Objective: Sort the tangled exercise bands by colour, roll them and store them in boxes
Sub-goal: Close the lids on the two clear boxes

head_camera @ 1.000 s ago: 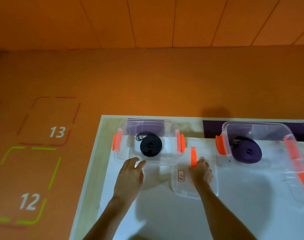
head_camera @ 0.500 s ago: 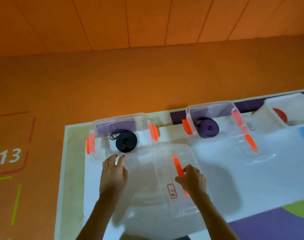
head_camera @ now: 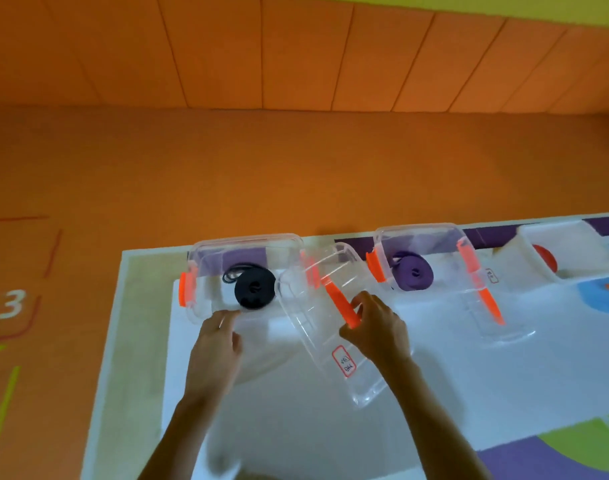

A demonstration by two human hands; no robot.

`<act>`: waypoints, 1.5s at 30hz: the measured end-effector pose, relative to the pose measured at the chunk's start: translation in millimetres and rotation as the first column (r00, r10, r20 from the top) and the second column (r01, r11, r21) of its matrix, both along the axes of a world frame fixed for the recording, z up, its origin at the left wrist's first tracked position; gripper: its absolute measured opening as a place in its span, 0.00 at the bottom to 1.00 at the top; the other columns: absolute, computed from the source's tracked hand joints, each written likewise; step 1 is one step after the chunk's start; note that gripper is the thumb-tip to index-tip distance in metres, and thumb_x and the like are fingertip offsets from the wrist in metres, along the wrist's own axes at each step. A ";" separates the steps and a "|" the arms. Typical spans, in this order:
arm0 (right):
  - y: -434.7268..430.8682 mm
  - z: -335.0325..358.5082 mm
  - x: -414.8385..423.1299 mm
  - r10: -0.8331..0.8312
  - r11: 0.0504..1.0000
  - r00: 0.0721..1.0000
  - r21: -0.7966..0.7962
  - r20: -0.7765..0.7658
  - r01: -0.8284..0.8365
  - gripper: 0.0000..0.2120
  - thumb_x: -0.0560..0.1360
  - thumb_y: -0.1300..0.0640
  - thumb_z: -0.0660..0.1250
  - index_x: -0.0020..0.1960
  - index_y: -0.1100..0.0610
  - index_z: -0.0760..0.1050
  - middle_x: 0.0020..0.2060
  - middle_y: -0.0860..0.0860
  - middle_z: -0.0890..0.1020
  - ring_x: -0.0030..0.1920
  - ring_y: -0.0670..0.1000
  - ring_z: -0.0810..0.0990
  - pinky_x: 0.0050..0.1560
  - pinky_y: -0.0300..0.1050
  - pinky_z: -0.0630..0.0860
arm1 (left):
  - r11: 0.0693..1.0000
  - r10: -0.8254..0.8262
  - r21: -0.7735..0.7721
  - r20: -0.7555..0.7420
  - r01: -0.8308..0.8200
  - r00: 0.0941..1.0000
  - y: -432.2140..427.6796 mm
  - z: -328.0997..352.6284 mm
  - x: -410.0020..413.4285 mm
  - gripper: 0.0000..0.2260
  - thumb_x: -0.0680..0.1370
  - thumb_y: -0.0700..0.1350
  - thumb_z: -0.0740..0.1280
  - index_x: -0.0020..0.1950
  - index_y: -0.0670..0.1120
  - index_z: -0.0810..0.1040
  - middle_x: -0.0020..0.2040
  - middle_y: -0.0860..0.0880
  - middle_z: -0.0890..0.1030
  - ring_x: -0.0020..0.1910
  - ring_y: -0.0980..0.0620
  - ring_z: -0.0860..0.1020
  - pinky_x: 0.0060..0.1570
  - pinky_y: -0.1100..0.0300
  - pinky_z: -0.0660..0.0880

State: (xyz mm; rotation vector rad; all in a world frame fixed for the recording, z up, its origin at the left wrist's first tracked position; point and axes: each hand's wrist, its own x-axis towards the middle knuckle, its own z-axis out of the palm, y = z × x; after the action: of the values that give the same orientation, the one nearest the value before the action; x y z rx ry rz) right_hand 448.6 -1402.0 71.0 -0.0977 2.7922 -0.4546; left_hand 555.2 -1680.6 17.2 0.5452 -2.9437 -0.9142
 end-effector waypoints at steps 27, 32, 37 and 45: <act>-109.8 -106.0 -76.7 -0.219 0.796 0.960 -0.536 0.175 0.280 0.40 0.76 0.36 0.70 0.81 0.49 0.59 0.75 0.55 0.70 0.74 0.62 0.70 0.70 0.60 0.72 | 0.229 0.704 0.725 0.338 -0.650 0.625 -79.8 -50.0 -49.3 0.37 0.75 0.56 0.79 0.80 0.51 0.68 0.72 0.46 0.79 0.69 0.41 0.79 0.71 0.42 0.74; -108.4 -106.2 -70.7 -0.370 0.624 0.919 -0.697 0.134 0.353 0.19 0.76 0.46 0.76 0.65 0.46 0.78 0.53 0.49 0.84 0.50 0.51 0.84 0.48 0.42 0.80 | 0.354 0.784 0.682 0.157 -0.641 0.600 -74.0 -42.1 -52.0 0.13 0.74 0.49 0.81 0.56 0.57 0.84 0.50 0.61 0.87 0.50 0.59 0.85 0.54 0.59 0.81; -115.4 -101.2 -64.9 -0.331 0.767 0.915 -0.631 -0.230 0.119 0.19 0.78 0.59 0.75 0.68 0.53 0.81 0.60 0.51 0.86 0.52 0.50 0.87 0.48 0.36 0.79 | 0.483 0.812 0.582 -0.018 -0.655 0.583 -54.8 -29.6 -56.7 0.15 0.77 0.42 0.78 0.63 0.43 0.86 0.54 0.51 0.87 0.52 0.51 0.85 0.54 0.62 0.80; -115.7 -81.7 -64.1 -0.192 0.844 0.955 -0.534 -0.225 0.044 0.26 0.80 0.65 0.70 0.75 0.49 0.74 0.63 0.53 0.84 0.46 0.48 0.86 0.43 0.30 0.78 | 0.609 0.752 0.502 -0.120 -0.613 0.648 -51.8 -16.2 -48.9 0.10 0.79 0.42 0.76 0.59 0.41 0.84 0.55 0.43 0.87 0.53 0.47 0.82 0.61 0.45 0.81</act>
State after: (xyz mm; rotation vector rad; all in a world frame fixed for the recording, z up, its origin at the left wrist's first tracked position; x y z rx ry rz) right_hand 384.6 -1517.7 -10.7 -0.1123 2.8559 -1.3266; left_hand 506.3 -1732.4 1.1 1.2951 -1.9204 -1.3313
